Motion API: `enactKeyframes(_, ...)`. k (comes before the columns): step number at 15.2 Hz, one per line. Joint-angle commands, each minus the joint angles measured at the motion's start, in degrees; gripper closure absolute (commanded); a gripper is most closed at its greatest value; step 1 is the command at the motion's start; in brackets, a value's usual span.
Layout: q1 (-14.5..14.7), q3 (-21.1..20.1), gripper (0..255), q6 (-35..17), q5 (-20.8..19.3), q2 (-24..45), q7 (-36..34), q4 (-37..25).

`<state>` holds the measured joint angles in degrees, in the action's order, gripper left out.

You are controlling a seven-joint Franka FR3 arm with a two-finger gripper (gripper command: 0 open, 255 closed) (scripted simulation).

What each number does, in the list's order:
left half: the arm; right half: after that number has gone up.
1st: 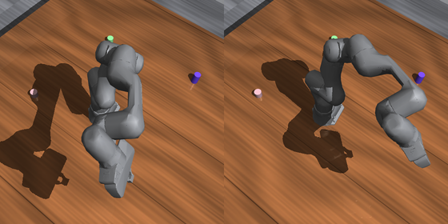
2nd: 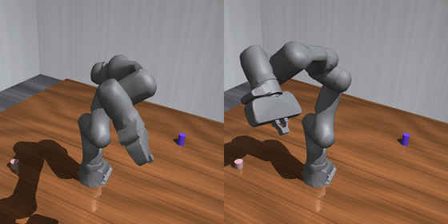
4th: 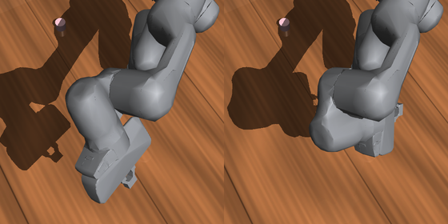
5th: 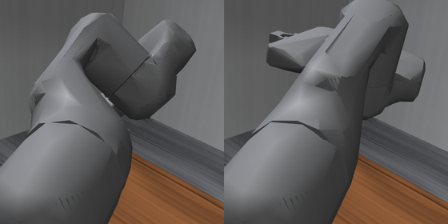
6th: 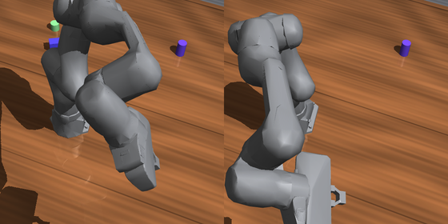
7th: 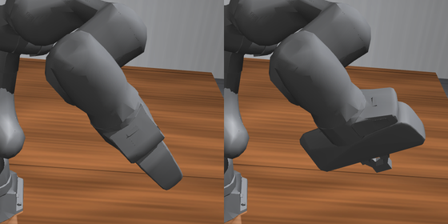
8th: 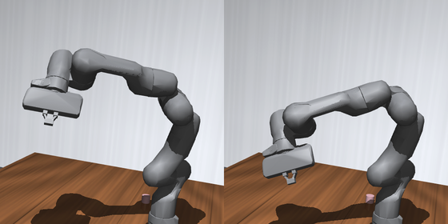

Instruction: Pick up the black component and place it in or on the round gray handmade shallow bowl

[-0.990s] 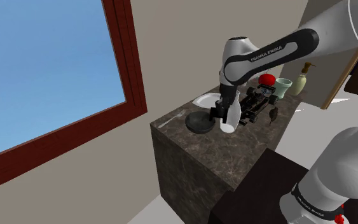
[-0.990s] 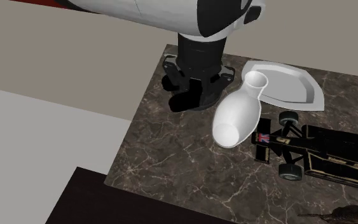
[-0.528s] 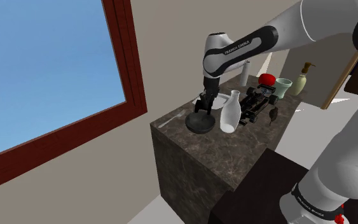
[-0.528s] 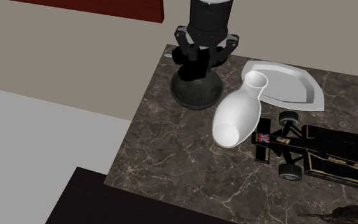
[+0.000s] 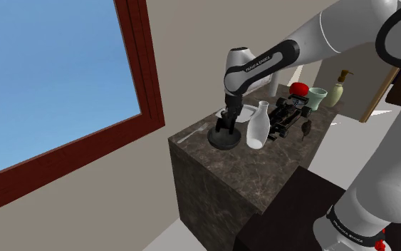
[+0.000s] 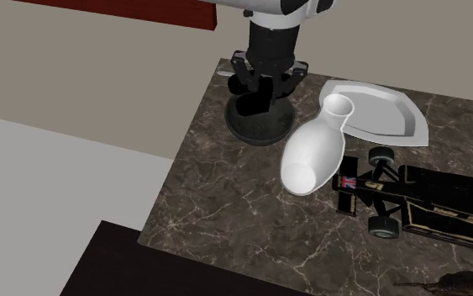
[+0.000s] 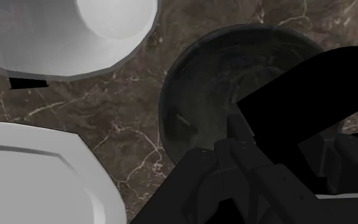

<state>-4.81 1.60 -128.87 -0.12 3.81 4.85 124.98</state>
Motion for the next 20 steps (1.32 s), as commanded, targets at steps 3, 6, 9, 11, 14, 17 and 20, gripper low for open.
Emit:
enactKeyframes(3, -0.04, 0.02, 255, -2.86, 0.05, 1.67, 0.09, 1.15)
enactKeyframes(6, -0.04, 0.01, 255, -5.06, 0.11, 3.11, 0.12, 1.91)
enactKeyframes(9, -0.05, 0.01, 255, -5.85, 0.13, 3.65, 0.13, 2.16)
enactKeyframes(11, -0.05, 0.01, 255, -5.84, 0.13, 3.65, 0.13, 2.15)
enactKeyframes(14, -0.05, 0.01, 255, -5.84, 0.13, 3.65, 0.13, 2.15)
enactKeyframes(17, -0.05, 0.01, 0, -5.84, 0.13, 3.65, 0.13, 2.15)
enactKeyframes(20, -0.05, 0.01, 0, -5.84, 0.13, 3.65, 0.13, 2.15)
